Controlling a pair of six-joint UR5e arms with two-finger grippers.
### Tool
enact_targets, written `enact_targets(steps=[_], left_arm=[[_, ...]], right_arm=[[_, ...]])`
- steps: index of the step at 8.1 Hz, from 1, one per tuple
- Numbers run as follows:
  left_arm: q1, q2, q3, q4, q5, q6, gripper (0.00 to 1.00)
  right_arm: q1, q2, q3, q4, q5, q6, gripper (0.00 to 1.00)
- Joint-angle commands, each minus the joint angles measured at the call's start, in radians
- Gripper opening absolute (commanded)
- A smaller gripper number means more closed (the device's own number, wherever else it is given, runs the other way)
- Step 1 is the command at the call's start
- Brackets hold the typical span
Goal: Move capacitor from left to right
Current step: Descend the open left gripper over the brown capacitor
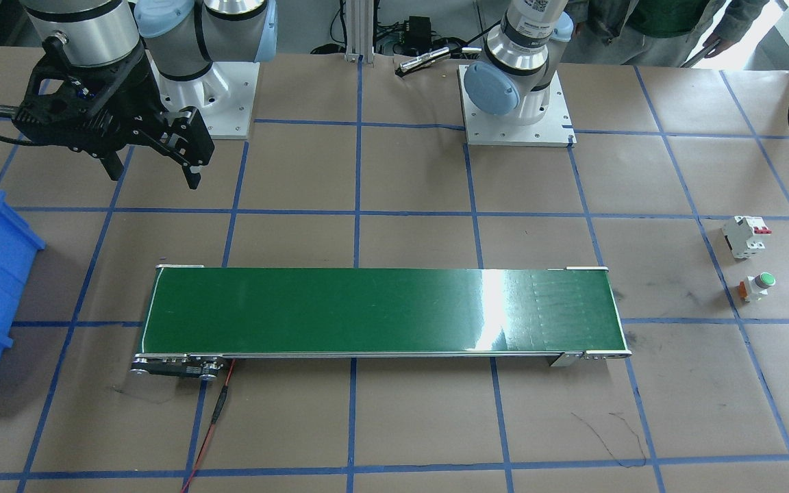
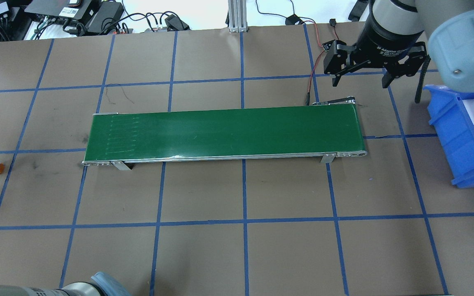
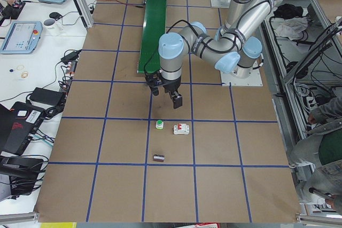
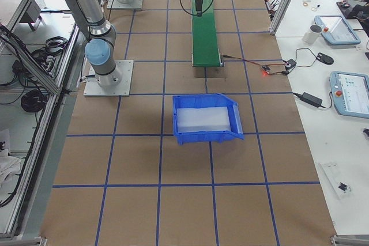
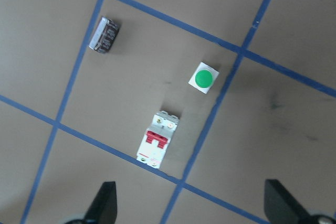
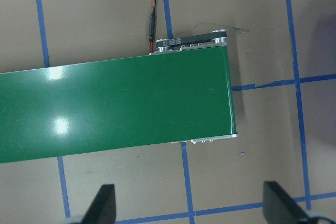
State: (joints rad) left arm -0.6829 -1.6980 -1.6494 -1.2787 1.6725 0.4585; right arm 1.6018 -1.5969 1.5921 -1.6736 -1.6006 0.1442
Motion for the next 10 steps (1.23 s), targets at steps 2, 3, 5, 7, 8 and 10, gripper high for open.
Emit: enact_targets(steps=[2, 3, 5, 7, 8, 10], left_arm=[[0.062, -0.135, -0.006, 0.224, 0.073, 0.352, 1.00], [0.062, -0.169, 0.000, 0.266, 0.073, 0.414, 1.00], [0.063, -0.254, 0.003, 0.363, 0.072, 0.477, 1.00], [0.083, -0.336, 0.003, 0.508, 0.069, 0.531, 1.00], [0.104, -0.341, 0.005, 0.512, 0.067, 0.532, 1.00], [0.120, -0.373, 0.005, 0.525, 0.062, 0.532, 1.00]], right_arm=[[0.001, 0.000, 0.000, 0.000, -0.001, 0.000, 1.00], [0.000, 0.000, 0.000, 0.000, -0.001, 0.000, 1.00], [0.001, 0.000, 0.000, 0.000, -0.001, 0.000, 1.00], [0.000, 0.000, 0.000, 0.000, 0.001, 0.000, 1.00], [0.000, 0.000, 0.000, 0.000, 0.001, 0.000, 1.00], [0.000, 0.000, 0.000, 0.000, 0.001, 0.000, 1.00]])
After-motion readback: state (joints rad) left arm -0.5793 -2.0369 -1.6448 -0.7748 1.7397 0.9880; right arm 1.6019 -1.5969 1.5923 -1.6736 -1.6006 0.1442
